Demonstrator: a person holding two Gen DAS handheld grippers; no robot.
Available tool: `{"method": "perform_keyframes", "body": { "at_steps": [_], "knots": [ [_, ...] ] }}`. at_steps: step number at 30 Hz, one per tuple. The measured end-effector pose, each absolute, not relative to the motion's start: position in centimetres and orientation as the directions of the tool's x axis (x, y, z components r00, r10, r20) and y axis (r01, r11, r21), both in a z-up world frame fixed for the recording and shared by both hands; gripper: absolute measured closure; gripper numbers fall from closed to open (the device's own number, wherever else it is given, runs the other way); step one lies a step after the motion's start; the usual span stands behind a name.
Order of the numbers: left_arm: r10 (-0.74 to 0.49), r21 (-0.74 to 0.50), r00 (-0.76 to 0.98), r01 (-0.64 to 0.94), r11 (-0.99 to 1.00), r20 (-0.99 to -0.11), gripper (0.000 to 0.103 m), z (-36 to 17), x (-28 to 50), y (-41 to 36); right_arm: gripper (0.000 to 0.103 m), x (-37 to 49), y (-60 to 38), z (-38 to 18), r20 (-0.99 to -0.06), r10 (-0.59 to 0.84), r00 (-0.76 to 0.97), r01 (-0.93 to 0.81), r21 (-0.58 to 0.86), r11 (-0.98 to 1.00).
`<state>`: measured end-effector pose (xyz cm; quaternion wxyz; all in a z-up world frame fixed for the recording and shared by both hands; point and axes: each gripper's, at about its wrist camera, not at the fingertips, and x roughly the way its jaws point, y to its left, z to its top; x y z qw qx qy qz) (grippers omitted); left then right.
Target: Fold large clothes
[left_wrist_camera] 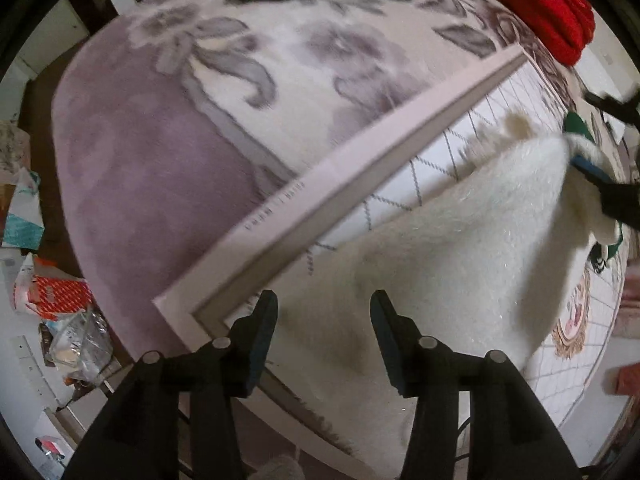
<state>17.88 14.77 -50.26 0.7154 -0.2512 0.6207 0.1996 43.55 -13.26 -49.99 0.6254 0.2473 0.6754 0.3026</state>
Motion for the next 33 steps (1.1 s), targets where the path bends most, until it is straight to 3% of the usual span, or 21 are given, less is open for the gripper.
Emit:
{"method": "perform_keyframes", "body": {
  "at_steps": [7, 11, 15, 17, 19, 24, 27, 30, 33],
  "knots": [
    [0.025, -0.043, 0.11, -0.572, 0.819, -0.994, 0.057, -52.1, 18.6, 15.1, 0.029, 39.4, -23.1, -48.8, -0.834, 0.549, 0.059, 0.0, 0.55, 0.835],
    [0.022, -0.025, 0.076, -0.57, 0.822, -0.997, 0.057, -54.3, 18.3, 15.0, 0.029, 35.7, -28.0, -53.8, -0.869, 0.495, -0.009, 0.162, 0.488, 0.858],
    [0.054, 0.005, 0.074, -0.544, 0.839, -0.996, 0.056, -54.4, 18.4, 14.5, 0.029, 36.0, -28.1, -58.6, -0.858, 0.514, -0.019, 0.165, 0.504, 0.848],
    [0.082, 0.031, 0.077, -0.513, 0.858, -0.994, 0.056, -54.0, 18.7, 14.1, 0.037, 36.6, -27.9, -60.0, -0.841, 0.54, 0.03, 0.177, 0.537, 0.825],
    [0.1, 0.049, 0.079, -0.49, 0.87, -0.992, 0.056, -53.6, 18.8, 13.7, 0.061, 36.0, -28.0, -60.4, -0.826, 0.558, 0.075, 0.208, 0.56, 0.802],
    [0.12, 0.074, 0.073, -0.453, 0.888, -0.99, 0.056, -52.6, 17.8, 12.7, 0.081, 29.8, -31.7, -59.2, -0.82, 0.562, 0.106, 0.379, 0.556, 0.74],
    [0.129, 0.094, 0.056, -0.415, 0.905, -0.99, 0.056, -52.0, 17.0, 11.5, 0.081, 24.2, -33.0, -58.7, -0.857, 0.515, 0.002, 0.39, 0.475, 0.789],
    [0.117, 0.095, 0.035, -0.385, 0.918, -0.992, 0.056, -51.8, 16.1, 10.1, 0.074, 20.9, -34.4, -58.1, -0.866, 0.483, -0.129, 0.397, 0.401, 0.826],
    [0.093, 0.075, 0.029, -0.375, 0.924, -0.995, 0.053, -52.0, 15.5, 9.0, 0.073, 21.2, -35.2, -56.0, -0.893, 0.435, -0.112, 0.322, 0.382, 0.866]
  ]
}}
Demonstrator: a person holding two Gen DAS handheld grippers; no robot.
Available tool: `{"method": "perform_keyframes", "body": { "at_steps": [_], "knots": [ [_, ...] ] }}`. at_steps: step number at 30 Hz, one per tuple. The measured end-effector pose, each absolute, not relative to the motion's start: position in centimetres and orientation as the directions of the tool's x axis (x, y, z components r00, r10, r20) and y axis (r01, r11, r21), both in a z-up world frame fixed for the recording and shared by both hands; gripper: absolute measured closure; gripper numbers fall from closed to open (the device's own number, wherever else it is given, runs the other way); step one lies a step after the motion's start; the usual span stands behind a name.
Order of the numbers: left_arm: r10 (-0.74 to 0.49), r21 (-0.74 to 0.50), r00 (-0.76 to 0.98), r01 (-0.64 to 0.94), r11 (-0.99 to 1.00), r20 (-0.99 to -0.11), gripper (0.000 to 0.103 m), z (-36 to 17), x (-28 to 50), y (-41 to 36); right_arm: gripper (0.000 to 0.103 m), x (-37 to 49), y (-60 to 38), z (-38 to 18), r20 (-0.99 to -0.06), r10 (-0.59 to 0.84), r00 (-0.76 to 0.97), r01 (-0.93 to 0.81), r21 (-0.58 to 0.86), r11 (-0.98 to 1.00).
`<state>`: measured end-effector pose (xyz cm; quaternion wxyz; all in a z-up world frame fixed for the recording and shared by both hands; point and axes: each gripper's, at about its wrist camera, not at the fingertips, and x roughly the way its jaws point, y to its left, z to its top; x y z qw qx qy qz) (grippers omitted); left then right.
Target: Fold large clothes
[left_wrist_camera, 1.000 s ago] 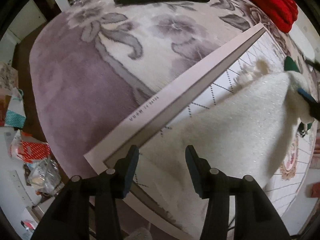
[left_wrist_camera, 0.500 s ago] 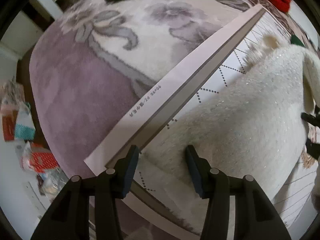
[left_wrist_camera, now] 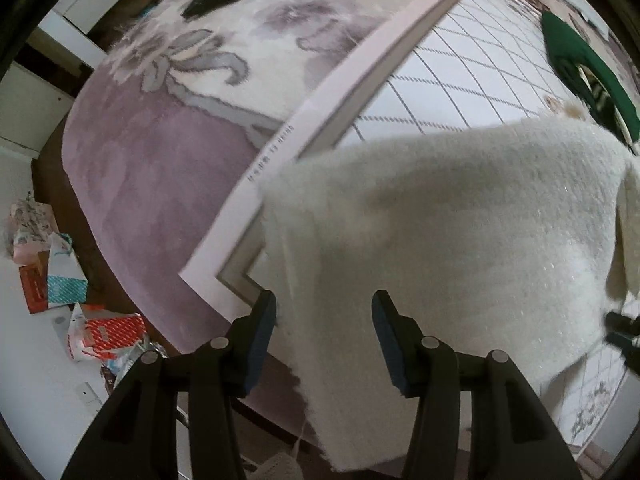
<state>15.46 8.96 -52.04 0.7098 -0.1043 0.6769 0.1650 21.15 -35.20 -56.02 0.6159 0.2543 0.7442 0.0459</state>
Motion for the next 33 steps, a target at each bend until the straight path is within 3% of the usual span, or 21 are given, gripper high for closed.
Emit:
{"method": "perform_keyframes", "body": {
  "at_steps": [3, 8, 13, 17, 19, 22, 29, 33],
  "knots": [
    [0.089, 0.076, 0.019, -0.362, 0.929, -0.996, 0.05, -52.8, 15.4, 7.8, 0.073, 24.5, -34.5, -53.4, -0.941, 0.337, -0.037, 0.209, 0.323, 0.923],
    [0.088, 0.08, 0.007, -0.352, 0.932, -0.996, 0.05, -55.2, 16.4, 6.7, 0.073, 31.3, -33.4, -51.1, -0.921, 0.365, 0.135, 0.156, 0.384, 0.91],
    [0.069, 0.06, 0.013, -0.373, 0.926, -0.998, 0.047, -57.3, 16.8, 6.7, 0.073, 38.0, -30.7, -57.3, -0.923, 0.38, 0.064, 0.233, 0.384, 0.894],
    [0.071, 0.054, 0.03, -0.389, 0.92, -0.997, 0.046, -57.2, 17.0, 6.8, 0.073, 38.1, -31.0, -58.2, -0.927, 0.373, 0.044, 0.221, 0.374, 0.901],
    [0.057, 0.028, 0.056, -0.425, 0.905, -0.997, 0.046, -56.1, 16.2, 7.0, 0.068, 37.1, -30.7, -56.4, -0.917, 0.392, 0.065, 0.184, 0.398, 0.899],
    [0.034, -0.017, 0.092, -0.502, 0.865, -0.995, 0.046, -53.4, 13.9, 8.0, 0.031, 33.8, -31.3, -54.1, -0.897, 0.436, 0.071, 0.143, 0.442, 0.886],
    [0.043, 0.014, 0.032, -0.619, 0.785, -0.999, 0.046, -52.7, 8.6, 10.5, 0.029, 26.6, -32.0, -53.6, -0.91, 0.413, -0.03, 0.109, 0.407, 0.907],
    [0.071, 0.034, 0.037, -0.61, 0.792, -0.997, 0.047, -52.5, 9.5, 10.5, 0.029, 27.9, -31.6, -52.2, -0.911, 0.412, 0.034, 0.127, 0.413, 0.902]
  ]
}}
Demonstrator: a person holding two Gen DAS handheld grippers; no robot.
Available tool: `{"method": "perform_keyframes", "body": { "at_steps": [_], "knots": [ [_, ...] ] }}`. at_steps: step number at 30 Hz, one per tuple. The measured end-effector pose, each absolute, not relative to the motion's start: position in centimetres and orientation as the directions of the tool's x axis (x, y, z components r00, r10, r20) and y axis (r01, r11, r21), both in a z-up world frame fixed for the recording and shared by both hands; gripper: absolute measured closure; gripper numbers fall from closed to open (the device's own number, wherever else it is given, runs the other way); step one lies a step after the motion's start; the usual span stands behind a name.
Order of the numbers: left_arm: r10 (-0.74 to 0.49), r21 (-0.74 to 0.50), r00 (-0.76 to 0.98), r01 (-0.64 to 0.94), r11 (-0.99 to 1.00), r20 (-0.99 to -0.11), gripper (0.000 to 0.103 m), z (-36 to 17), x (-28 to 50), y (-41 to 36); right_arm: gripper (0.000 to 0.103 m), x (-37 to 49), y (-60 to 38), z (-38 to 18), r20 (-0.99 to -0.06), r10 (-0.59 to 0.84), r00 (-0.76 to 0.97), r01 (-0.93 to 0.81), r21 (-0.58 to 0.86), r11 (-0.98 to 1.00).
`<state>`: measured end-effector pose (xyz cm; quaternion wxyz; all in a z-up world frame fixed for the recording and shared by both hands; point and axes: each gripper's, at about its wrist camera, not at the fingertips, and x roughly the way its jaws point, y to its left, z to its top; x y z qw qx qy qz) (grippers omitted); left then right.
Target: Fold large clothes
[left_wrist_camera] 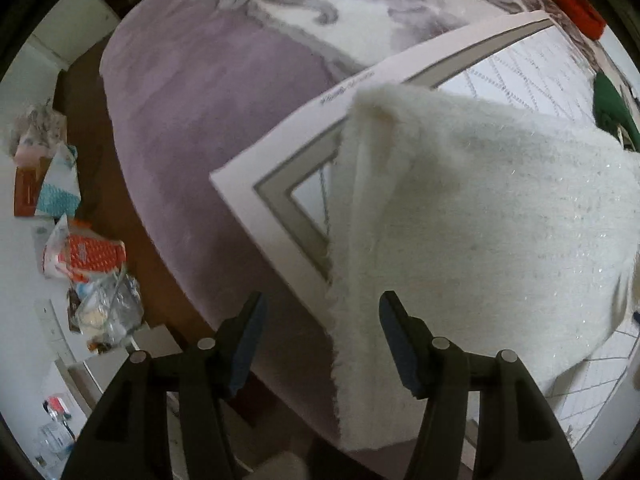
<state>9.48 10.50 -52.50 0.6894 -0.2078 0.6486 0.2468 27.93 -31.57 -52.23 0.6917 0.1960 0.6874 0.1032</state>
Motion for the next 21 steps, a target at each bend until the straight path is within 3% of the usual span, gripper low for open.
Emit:
{"method": "perform_keyframes", "body": {
  "at_steps": [5, 9, 14, 18, 21],
  "knots": [
    [0.104, 0.017, 0.129, -0.547, 0.837, -0.986, 0.047, -51.3, 14.4, 9.0, 0.031, 34.5, -29.2, -50.8, -0.912, 0.356, 0.206, 0.105, 0.382, 0.918],
    [0.065, -0.047, 0.194, -0.523, 0.851, -0.979, 0.047, -51.8, 18.4, 7.8, 0.056, 40.1, -26.2, -55.0, -0.942, 0.298, 0.153, 0.119, 0.317, 0.941],
    [0.033, -0.069, 0.205, -0.471, 0.879, -0.978, 0.046, -52.8, 21.7, 5.7, 0.056, 42.0, -24.1, -58.6, -0.976, 0.212, 0.04, 0.065, 0.214, 0.975],
    [0.012, -0.067, 0.171, -0.451, 0.89, -0.985, 0.046, -53.7, 21.4, 5.4, 0.056, 40.3, -24.6, -52.4, -0.951, 0.283, 0.123, 0.036, 0.289, 0.957],
    [0.02, -0.039, 0.127, -0.447, 0.894, -0.992, 0.046, -54.9, 20.3, 4.9, 0.056, 37.4, -22.8, -49.4, -0.923, 0.365, 0.122, -0.092, 0.355, 0.93]
  ]
}}
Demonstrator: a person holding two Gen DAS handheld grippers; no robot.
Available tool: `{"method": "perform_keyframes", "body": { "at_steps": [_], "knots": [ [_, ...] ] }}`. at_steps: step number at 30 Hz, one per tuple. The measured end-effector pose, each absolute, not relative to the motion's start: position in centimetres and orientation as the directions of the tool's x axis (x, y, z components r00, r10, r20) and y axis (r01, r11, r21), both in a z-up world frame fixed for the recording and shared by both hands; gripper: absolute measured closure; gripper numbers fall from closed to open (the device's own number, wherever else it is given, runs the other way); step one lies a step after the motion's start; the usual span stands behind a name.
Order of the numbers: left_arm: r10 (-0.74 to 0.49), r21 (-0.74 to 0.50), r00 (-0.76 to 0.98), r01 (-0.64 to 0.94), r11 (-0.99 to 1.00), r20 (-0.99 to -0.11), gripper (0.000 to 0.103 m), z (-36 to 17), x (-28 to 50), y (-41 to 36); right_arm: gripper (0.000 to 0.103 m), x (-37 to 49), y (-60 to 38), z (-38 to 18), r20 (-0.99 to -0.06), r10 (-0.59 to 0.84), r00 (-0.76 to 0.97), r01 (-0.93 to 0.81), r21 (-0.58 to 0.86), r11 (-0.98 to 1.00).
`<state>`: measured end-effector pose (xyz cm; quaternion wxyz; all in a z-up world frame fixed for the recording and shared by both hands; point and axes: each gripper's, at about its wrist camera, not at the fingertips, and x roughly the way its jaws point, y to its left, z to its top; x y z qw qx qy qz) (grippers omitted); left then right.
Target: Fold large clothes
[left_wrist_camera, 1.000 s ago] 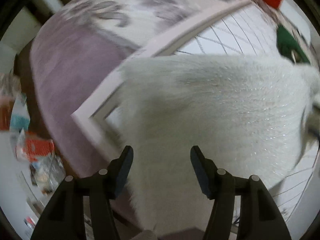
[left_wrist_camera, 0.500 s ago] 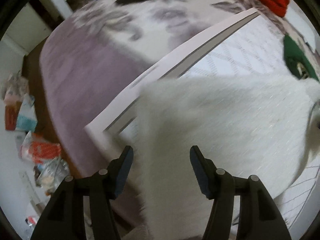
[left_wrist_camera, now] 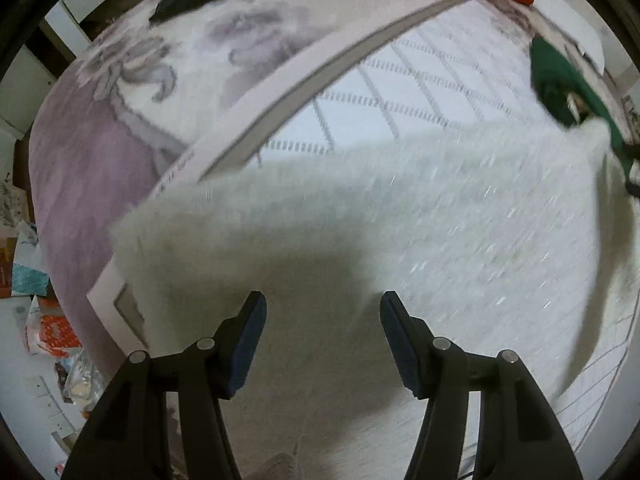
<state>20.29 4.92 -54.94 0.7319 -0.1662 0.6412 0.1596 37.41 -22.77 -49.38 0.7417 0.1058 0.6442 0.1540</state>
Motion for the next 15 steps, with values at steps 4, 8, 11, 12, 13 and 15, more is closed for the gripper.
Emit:
{"method": "perform_keyframes", "body": {
  "at_steps": [4, 8, 11, 12, 13, 15],
  "knots": [
    [0.007, -0.049, 0.117, -0.469, 0.882, -0.993, 0.035, -56.8, 19.7, 5.4, 0.059, 35.8, -16.8, -54.2, -0.946, 0.323, -0.04, -0.23, 0.323, 0.918],
    [0.02, -0.05, 0.147, -0.454, 0.889, -0.989, 0.029, -57.4, 19.9, 5.4, 0.059, 37.6, -13.3, -60.1, -0.977, 0.201, -0.071, -0.233, 0.212, 0.949],
    [0.016, -0.061, 0.167, -0.45, 0.891, -0.986, 0.023, -57.7, 19.9, 5.5, 0.058, 38.6, -10.5, -60.7, -0.992, 0.085, -0.094, -0.283, 0.109, 0.953],
    [0.016, -0.061, 0.165, -0.449, 0.891, -0.986, 0.023, -57.7, 20.0, 5.5, 0.059, 38.7, -10.1, -60.6, -0.993, 0.069, -0.1, -0.299, 0.096, 0.949],
    [0.016, -0.06, 0.162, -0.449, 0.891, -0.987, 0.023, -57.6, 20.0, 5.4, 0.058, 38.7, -10.4, -59.9, -0.989, 0.092, -0.112, -0.299, 0.122, 0.946],
    [0.013, -0.06, 0.157, -0.452, 0.89, -0.988, 0.023, -57.3, 20.0, 5.5, 0.058, 38.8, -12.3, -57.9, -0.97, 0.208, -0.127, -0.262, 0.235, 0.936]
  ]
}}
